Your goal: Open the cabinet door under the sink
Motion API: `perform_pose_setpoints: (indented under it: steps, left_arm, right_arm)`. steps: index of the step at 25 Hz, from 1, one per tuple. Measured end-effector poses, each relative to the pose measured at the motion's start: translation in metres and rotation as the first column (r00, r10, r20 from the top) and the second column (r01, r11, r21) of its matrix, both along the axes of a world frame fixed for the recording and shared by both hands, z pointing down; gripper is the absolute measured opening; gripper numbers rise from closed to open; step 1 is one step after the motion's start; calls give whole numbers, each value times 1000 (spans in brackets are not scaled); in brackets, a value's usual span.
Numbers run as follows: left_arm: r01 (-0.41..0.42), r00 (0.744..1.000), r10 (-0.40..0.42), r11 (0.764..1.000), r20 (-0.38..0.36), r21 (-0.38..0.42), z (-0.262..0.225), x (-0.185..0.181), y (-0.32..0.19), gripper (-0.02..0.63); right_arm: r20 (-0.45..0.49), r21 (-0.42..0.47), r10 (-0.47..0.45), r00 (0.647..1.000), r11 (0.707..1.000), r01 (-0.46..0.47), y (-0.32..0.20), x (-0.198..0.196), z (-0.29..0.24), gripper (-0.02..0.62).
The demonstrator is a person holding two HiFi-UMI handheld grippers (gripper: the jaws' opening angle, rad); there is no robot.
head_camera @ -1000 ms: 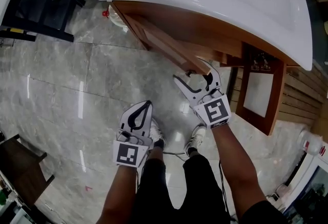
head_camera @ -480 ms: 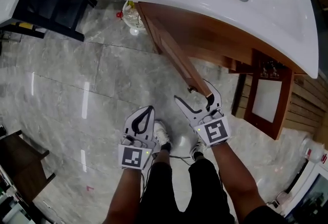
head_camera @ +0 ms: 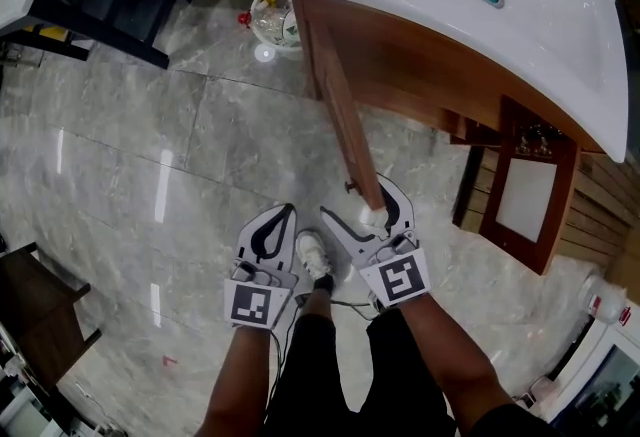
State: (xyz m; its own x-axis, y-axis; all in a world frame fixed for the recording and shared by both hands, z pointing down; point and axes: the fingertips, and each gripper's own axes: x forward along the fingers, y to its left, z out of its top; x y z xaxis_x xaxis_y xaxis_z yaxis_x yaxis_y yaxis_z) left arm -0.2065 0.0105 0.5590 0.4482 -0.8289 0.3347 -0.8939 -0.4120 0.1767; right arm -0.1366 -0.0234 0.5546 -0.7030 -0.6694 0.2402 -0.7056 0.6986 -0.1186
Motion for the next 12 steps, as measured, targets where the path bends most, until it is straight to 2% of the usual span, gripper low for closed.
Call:
perform_pose_setpoints:
  steps: [4, 9, 12]
  left_arm:
    - [12, 1000, -12, 1000, 14, 9, 0, -12, -1, 21]
    - [44, 999, -44, 999, 5, 7, 1, -22, -2, 21]
    - [68, 998, -68, 998, 4, -6, 0, -31, -1, 21]
  right_arm:
    - [1, -9, 3, 1000, 1000, -3, 1, -4, 0, 359]
    - [-112, -17, -151, 982, 989, 150, 20, -28, 9, 357]
    - [-110, -43, -189, 976, 982, 185, 28, -50, 10, 357]
